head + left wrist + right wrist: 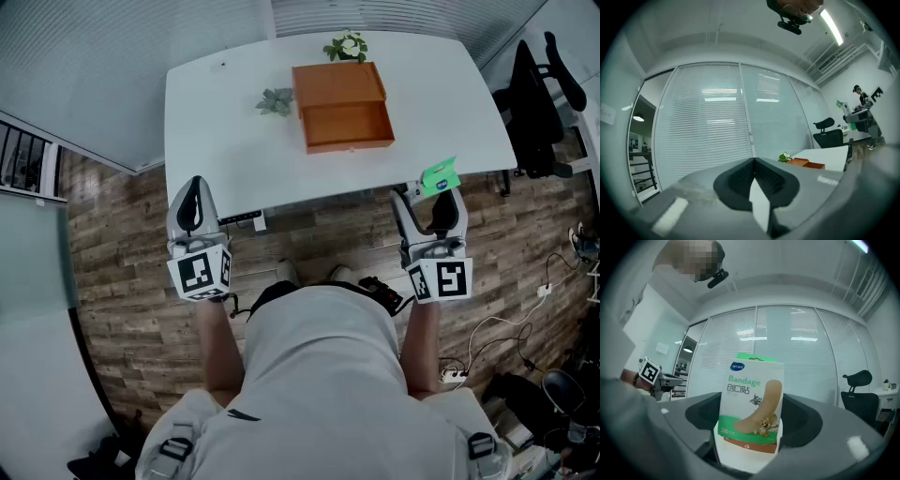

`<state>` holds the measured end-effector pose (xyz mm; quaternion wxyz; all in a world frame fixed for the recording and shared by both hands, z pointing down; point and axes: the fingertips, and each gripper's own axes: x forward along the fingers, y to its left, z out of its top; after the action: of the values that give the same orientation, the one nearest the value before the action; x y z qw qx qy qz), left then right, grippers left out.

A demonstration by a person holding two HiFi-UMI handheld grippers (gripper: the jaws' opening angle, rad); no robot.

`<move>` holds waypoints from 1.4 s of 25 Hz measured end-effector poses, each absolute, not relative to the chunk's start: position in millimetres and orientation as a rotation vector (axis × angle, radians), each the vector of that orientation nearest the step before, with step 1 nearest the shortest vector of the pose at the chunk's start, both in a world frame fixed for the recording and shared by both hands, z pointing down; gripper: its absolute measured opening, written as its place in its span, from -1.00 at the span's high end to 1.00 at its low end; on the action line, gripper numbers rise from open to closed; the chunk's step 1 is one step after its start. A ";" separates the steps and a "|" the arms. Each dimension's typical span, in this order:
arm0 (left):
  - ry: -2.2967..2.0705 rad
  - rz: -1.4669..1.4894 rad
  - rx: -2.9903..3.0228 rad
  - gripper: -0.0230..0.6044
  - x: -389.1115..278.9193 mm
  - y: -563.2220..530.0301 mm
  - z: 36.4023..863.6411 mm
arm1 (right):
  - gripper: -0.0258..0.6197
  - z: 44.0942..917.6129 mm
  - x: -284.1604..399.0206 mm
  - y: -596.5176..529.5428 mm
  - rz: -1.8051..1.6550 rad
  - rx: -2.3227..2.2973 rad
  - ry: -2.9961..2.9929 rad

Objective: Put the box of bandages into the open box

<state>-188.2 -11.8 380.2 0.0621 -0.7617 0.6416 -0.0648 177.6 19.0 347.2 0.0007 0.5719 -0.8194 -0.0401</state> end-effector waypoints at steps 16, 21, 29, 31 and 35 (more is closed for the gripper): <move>1.940 -0.201 -2.311 0.91 -189.0 -10.2 384.0 | -0.25 348.4 170.9 20.5 -0.088 1.763 -2.618; 1.940 -0.197 -2.313 0.91 -191.8 -10.0 384.1 | -0.25 348.7 170.4 20.5 -0.071 1.769 -2.610; 1.929 -0.185 -2.333 0.91 -212.9 -16.0 384.2 | -0.25 349.6 151.9 15.6 -0.052 1.787 -2.590; 1.925 -0.181 -2.340 0.91 -218.9 -19.7 383.8 | -0.25 349.5 144.2 13.8 -0.051 1.790 -2.583; 1.888 -0.174 -2.364 0.91 -225.6 -28.5 380.8 | -0.25 343.4 134.4 10.6 -0.073 1.812 -2.574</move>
<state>-225.6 -28.5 380.8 0.0553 -0.7789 0.6221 -0.0573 134.4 10.6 343.4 -0.0033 0.5754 -0.8175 -0.0232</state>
